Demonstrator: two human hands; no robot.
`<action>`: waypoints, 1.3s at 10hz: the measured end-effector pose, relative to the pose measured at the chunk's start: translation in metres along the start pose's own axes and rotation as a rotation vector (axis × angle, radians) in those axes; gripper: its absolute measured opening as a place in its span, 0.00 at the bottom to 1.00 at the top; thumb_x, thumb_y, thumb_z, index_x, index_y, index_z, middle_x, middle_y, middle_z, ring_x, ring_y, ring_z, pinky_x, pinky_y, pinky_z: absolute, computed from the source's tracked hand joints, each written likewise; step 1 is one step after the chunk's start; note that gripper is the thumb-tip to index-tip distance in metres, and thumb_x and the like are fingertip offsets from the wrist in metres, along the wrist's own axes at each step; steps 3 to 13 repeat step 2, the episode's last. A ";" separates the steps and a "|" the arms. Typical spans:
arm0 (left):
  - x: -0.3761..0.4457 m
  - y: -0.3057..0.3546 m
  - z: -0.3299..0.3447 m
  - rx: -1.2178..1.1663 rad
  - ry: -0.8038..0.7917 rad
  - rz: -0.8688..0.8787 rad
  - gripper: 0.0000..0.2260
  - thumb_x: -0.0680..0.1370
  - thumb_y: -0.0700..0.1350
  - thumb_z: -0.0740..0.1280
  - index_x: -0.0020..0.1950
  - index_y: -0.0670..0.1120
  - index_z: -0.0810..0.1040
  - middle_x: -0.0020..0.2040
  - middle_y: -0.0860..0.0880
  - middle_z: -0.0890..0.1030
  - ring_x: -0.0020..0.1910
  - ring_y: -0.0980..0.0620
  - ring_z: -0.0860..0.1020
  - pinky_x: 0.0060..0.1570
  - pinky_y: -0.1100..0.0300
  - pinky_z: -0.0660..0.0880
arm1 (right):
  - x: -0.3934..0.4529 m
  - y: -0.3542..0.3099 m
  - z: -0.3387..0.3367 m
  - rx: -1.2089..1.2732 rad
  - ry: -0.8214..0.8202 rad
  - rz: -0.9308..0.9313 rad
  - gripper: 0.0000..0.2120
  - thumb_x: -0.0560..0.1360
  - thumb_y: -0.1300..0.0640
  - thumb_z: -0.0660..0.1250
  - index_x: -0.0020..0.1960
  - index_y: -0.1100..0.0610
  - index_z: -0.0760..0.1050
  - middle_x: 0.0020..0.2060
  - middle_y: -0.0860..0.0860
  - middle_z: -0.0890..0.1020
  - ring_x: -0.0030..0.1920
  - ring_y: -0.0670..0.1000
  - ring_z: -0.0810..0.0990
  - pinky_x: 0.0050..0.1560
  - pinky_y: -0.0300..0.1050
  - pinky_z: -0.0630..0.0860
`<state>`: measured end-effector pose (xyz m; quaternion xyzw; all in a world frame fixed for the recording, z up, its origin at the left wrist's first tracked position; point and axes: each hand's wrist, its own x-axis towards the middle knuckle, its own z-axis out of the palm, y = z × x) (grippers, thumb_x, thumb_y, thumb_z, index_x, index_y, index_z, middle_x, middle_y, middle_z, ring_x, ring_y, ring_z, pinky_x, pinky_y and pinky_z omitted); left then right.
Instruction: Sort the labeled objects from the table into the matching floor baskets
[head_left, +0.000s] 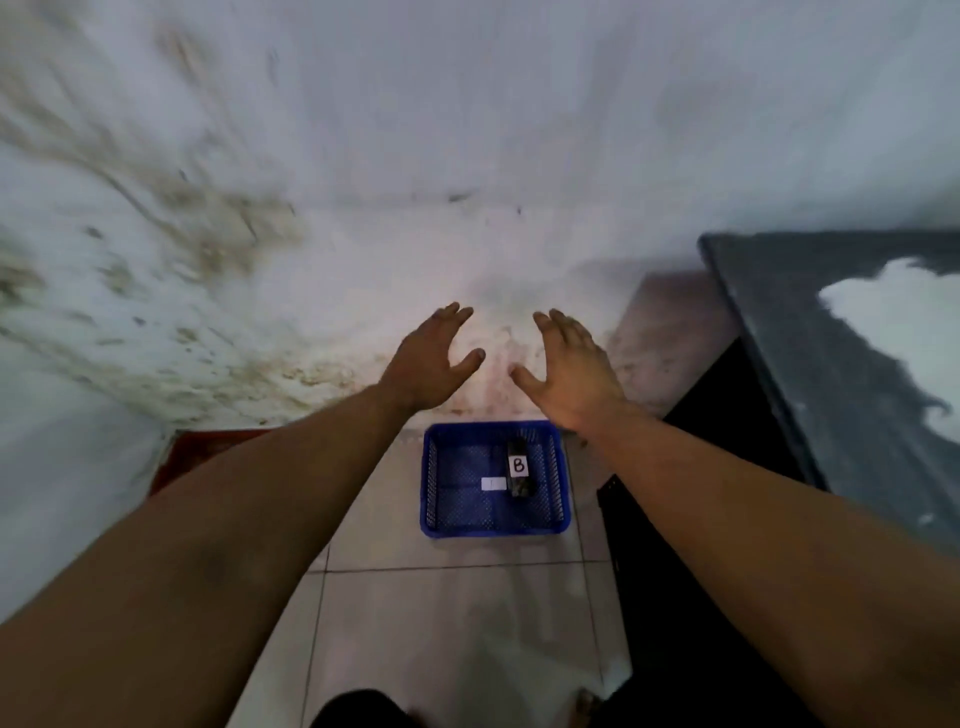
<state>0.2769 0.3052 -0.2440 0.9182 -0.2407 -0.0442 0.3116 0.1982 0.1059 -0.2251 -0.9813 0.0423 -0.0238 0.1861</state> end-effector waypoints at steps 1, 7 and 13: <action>0.013 0.069 -0.090 0.012 0.077 0.057 0.28 0.79 0.55 0.64 0.77 0.48 0.62 0.78 0.46 0.61 0.77 0.49 0.58 0.74 0.54 0.55 | -0.001 -0.040 -0.101 0.002 0.067 -0.038 0.37 0.75 0.36 0.57 0.77 0.54 0.52 0.78 0.56 0.57 0.77 0.57 0.55 0.71 0.58 0.59; 0.016 0.112 -0.141 0.024 0.121 0.081 0.28 0.79 0.56 0.64 0.77 0.49 0.62 0.78 0.47 0.61 0.77 0.50 0.58 0.73 0.57 0.54 | -0.005 -0.064 -0.158 0.004 0.119 -0.064 0.37 0.76 0.37 0.58 0.77 0.54 0.54 0.78 0.56 0.57 0.76 0.58 0.56 0.71 0.57 0.59; 0.016 0.112 -0.141 0.024 0.121 0.081 0.28 0.79 0.56 0.64 0.77 0.49 0.62 0.78 0.47 0.61 0.77 0.50 0.58 0.73 0.57 0.54 | -0.005 -0.064 -0.158 0.004 0.119 -0.064 0.37 0.76 0.37 0.58 0.77 0.54 0.54 0.78 0.56 0.57 0.76 0.58 0.56 0.71 0.57 0.59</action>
